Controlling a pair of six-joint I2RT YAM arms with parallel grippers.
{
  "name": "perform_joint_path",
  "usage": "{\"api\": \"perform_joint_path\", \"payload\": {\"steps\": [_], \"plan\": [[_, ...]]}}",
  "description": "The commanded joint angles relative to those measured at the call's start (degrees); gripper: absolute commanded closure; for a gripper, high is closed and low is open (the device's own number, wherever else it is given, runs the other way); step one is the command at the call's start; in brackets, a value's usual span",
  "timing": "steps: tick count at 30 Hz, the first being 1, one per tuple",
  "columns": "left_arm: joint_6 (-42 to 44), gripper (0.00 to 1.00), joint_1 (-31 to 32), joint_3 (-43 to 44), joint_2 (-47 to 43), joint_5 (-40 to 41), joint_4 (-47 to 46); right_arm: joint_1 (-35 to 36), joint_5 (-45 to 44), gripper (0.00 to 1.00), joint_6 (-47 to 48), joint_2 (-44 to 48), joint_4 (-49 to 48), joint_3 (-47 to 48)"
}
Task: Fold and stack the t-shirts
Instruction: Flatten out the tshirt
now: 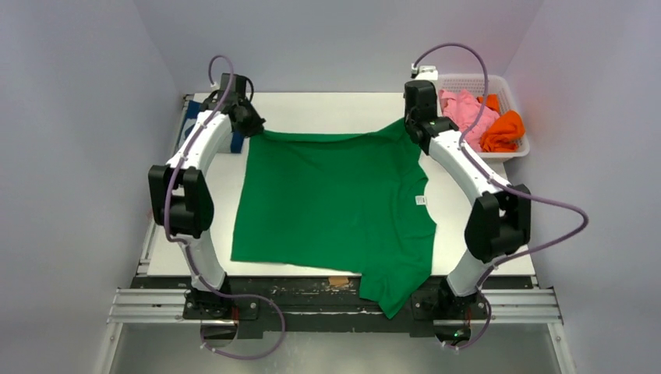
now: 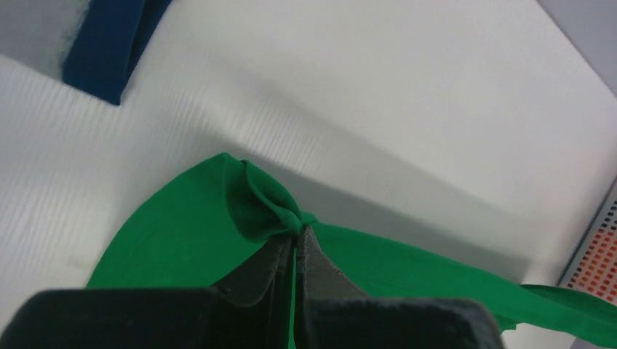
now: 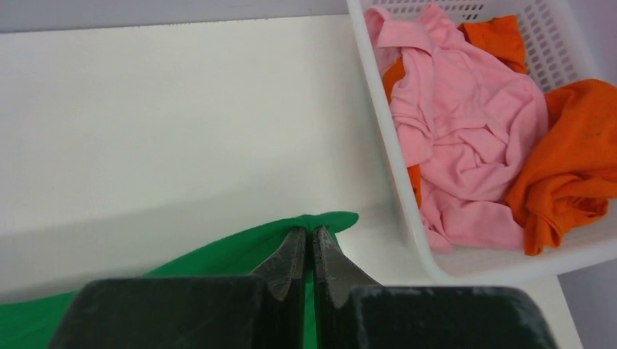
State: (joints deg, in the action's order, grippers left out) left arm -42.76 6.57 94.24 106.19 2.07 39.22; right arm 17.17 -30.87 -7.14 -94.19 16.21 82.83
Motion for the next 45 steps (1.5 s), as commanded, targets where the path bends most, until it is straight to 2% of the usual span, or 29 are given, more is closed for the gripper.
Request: {"api": "perform_joint_path", "payload": {"steps": [1,5,6,7,8,9,11,12,13,15,16,17,23,27,34,39,45], "plan": [[0.7,1.0,-1.8,11.3,8.0,-4.5,-2.0,-0.4,-0.9,1.0,-1.6,-6.3,-4.1,7.1],[-1.1,1.0,-2.5,19.8,16.9,-6.9,-2.8,-0.8,-2.0,1.0,-1.7,-14.2,-4.1,12.7],[-1.9,0.97,-2.7,22.1,19.3,-7.3,-3.2,-1.0,-1.9,1.0,-2.2,-16.6,-4.2,14.2],[-2.9,0.9,-2.9,24.3,22.3,-7.4,-3.6,-1.2,-2.3,1.0,-2.9,-19.0,-4.9,16.3],[-4.2,0.81,-3.1,26.4,24.5,-7.1,-4.1,-1.5,-3.2,1.0,-3.9,-21.4,-6.0,17.4],[-5.6,0.68,-3.3,29.3,27.1,-6.8,-4.0,-1.7,-3.9,1.0,-4.8,-24.1,-7.5,19.0],[-8.2,0.31,-3.7,36.2,31.9,-7.6,-3.1,-2.3,-4.8,0.97,-6.4,-30.1,-9.1,25.4],[-9.1,0.12,-3.8,39.9,33.8,-8.7,-2.9,-2.8,-4.3,0.84,-7.3,-33.5,-7.3,30.0],[-10.2,0.01,-3.9,43.1,34.9,-9.9,-3.0,-3.6,-3.7,0.71,-8.9,-37.9,-2.7,36.7],[-10.8,0.0,-3.8,44.2,33.9,-11.6,-6.0,-4.6,-0.8,0.3,-12.5,-42.7,5.8,47.6],[-10.8,0.0,-3.8,42.4,32.2,-12.0,-8.1,-4.8,0.9,0.23,-12.8,-43.0,7.4,49.2],[-10.6,0.0,-3.8,39.7,30.1,-12.3,-9.8,-4.8,2.3,0.21,-12.6,-41.7,7.2,48.1],[-7.0,0.0,-3.3,24.2,17.3,-14.9,-9.8,-4.8,15.4,0.17,-12.1,-27.5,-1.0,24.3],[-5.2,0.0,-2.0,11.9,10.1,-16.6,-9.2,-4.8,23.7,0.16,-13.8,-23.1,-1.5,15.5],[-1.5,0.0,0.6,1.3,6.0,-17.8,-3.6,-4.8,30.0,0.15,-16.5,-26.9,-0.2,16.0],[-1.7,0.0,1.0,-6.9,4.6,-18.2,-4.2,-4.8,30.6,0.15,-18.2,-30.5,-0.9,16.4],[-2.1,0.0,1.4,-11.8,4.8,-18.0,-4.5,-4.8,30.6,0.15,-18.5,-34.2,-3.3,17.6]]}}
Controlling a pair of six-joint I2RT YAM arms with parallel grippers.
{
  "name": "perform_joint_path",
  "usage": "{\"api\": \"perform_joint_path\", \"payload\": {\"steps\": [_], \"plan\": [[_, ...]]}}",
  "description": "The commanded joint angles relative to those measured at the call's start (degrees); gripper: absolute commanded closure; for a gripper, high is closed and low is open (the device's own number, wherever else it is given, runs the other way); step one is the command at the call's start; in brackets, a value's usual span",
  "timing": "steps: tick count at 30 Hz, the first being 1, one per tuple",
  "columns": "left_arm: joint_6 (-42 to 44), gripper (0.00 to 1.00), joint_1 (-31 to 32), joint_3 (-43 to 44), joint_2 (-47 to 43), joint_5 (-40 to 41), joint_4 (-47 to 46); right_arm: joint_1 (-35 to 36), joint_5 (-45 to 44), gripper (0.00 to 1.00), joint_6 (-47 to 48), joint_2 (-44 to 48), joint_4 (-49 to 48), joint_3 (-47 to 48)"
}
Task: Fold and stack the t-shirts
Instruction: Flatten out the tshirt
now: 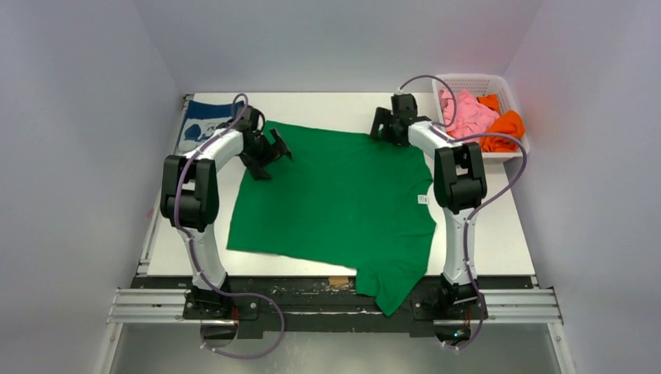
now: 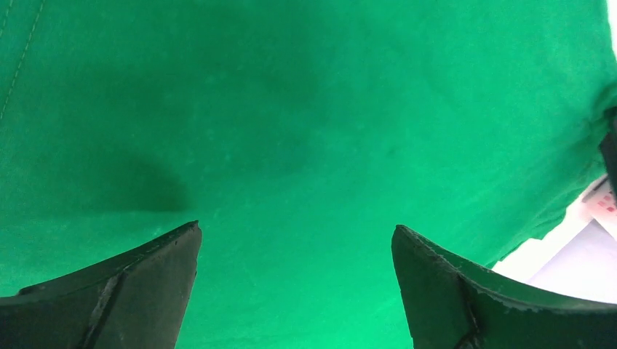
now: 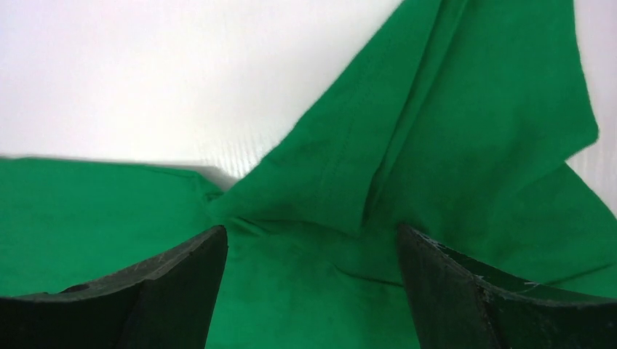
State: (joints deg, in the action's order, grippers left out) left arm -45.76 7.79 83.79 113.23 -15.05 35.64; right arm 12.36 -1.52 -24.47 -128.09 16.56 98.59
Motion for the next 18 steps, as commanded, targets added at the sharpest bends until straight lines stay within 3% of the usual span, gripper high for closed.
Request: {"api": "perform_joint_path", "payload": {"steps": [1,12,18], "plan": [[0.7,0.0,0.2,-1.8,-2.1,-0.6,-0.9,0.0,1.3,0.15,-1.1,-1.2,-3.8,2.8],[1.6,0.0,0.2,-2.7,-2.1,6.0,2.6,0.2,3.6,0.16,-3.4,-8.7,-9.7,10.3],[1.7,0.0,0.2,-2.4,-1.3,6.5,3.3,0.4,7.6,0.16,-11.1,-16.7,-16.9,23.3]]}}
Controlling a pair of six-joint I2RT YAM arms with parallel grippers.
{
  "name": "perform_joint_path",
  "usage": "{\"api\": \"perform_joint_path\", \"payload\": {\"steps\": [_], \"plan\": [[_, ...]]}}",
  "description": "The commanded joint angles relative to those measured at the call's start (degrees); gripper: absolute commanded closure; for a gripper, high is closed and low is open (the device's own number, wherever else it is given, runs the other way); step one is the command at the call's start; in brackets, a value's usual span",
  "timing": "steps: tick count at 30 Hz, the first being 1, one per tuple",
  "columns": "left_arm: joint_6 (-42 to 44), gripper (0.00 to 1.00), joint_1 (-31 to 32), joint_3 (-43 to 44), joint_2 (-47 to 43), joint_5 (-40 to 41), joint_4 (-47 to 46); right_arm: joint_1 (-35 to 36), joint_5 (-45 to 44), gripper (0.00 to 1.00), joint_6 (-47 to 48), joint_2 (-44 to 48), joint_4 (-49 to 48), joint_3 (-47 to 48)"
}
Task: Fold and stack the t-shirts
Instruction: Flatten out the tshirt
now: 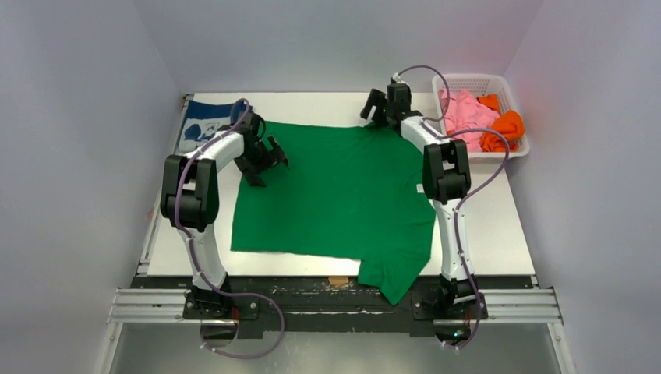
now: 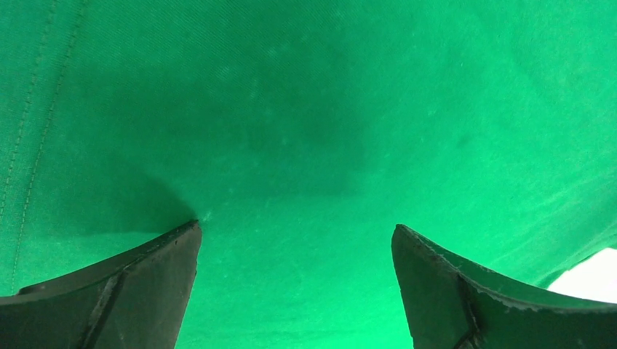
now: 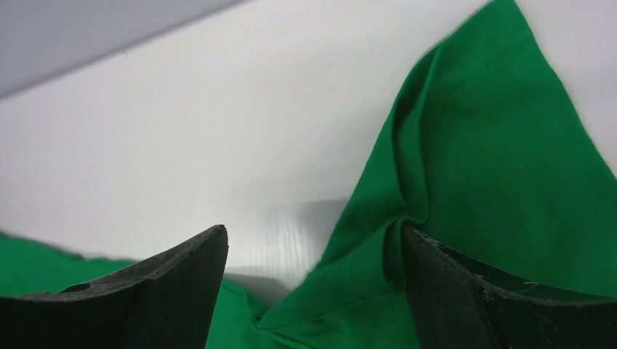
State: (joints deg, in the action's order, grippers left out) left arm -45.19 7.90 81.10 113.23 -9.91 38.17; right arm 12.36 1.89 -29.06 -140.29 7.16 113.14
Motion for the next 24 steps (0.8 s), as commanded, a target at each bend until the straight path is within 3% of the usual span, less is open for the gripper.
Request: {"api": "perform_joint_path", "payload": {"steps": [1,5,8,12,18,24], "plan": [[1.2,0.0,0.1,0.3,-1.3,1.6,0.8,0.6,3.8,0.16,-8.1,-5.8,-8.5,12.6],[0.5,0.0,0.2,0.6,-1.8,1.7,0.8,1.2,-7.1,0.16,-12.7,-8.8,-1.6,21.6],[0.4,0.0,0.2,0.9,-2.2,2.6,1.0,1.1,-14.0,0.16,-13.6,-5.6,-1.5,18.4],[0.7,0.0,0.2,1.5,-2.8,4.0,2.2,1.2,-12.9,0.15,-10.1,0.8,0.5,12.4],[0.8,0.0,1.0,0.5,-4.7,4.7,3.4,1.3,-11.9,0.13,-1.2,16.5,9.0,-8.2],[0.6,0.0,2.4,0.4,-4.4,5.3,6.0,1.3,-11.8,0.13,-0.6,27.7,17.5,-26.9]]}}
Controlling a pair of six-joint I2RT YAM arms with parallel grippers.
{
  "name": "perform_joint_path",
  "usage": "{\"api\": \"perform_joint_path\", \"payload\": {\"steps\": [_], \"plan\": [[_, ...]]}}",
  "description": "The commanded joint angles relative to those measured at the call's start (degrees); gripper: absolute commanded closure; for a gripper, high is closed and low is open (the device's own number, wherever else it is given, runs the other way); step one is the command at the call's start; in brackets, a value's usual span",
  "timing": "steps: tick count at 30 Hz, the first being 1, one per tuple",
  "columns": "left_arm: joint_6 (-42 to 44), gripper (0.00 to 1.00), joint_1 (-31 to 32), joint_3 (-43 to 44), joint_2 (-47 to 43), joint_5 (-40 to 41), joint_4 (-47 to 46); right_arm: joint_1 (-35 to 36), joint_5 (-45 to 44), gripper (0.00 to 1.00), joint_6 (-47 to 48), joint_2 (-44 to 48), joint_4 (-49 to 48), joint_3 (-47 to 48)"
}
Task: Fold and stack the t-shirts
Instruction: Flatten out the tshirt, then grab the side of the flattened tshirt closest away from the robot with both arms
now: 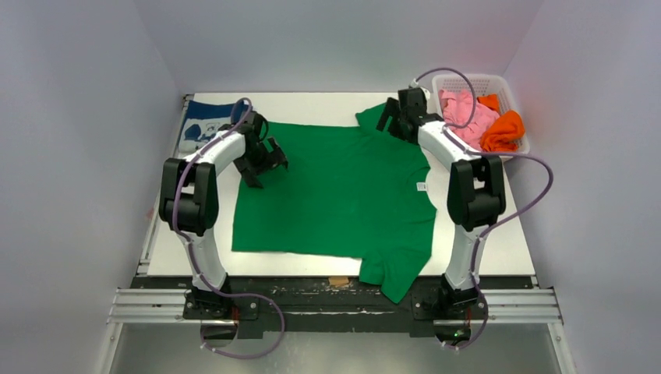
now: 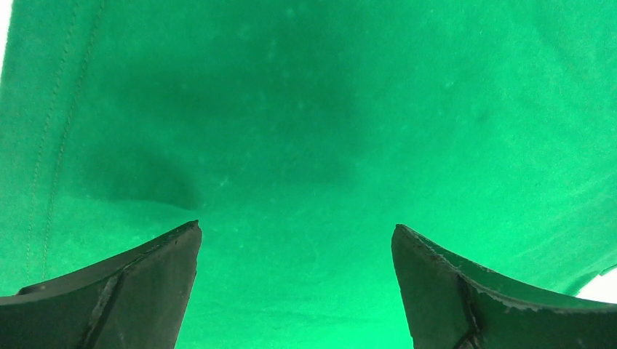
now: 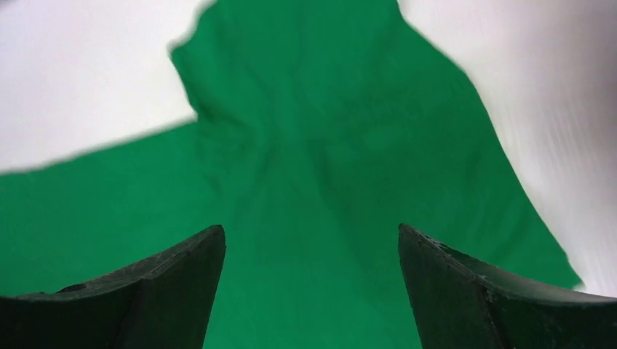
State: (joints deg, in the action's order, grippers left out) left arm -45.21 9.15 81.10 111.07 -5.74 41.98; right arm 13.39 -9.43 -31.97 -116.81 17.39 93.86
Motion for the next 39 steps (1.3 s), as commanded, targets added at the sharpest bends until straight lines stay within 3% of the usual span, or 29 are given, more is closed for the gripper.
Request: {"api": "perform_joint_path", "payload": {"steps": [1,5,11,23,30,35,39], "plan": [[0.6,0.0,1.3,0.6,-1.8,1.1,2.3,0.2,0.0,0.13,2.3,4.6,8.1,-8.7],[-0.2,0.0,1.7,3.4,1.3,0.7,4.0,0.1,2.2,0.14,0.8,2.3,9.4,-9.3],[-1.1,0.0,1.8,8.3,5.7,-0.6,5.4,-0.8,-0.3,0.14,0.5,-5.8,12.7,-1.8],[-0.5,0.0,1.4,29.3,20.9,-5.3,15.0,-4.7,-0.7,0.14,-2.0,-18.6,14.3,13.8],[-1.1,0.0,-0.1,39.8,28.7,-9.4,15.6,-6.6,0.4,0.13,-1.3,-25.7,14.7,25.0],[0.6,0.0,-0.3,42.6,25.0,-9.2,13.5,-6.5,1.6,0.12,2.2,-23.5,17.6,30.2],[2.1,0.0,-0.2,36.4,14.2,-5.6,12.2,-5.7,0.6,0.1,4.8,-11.8,13.1,19.3]]}}
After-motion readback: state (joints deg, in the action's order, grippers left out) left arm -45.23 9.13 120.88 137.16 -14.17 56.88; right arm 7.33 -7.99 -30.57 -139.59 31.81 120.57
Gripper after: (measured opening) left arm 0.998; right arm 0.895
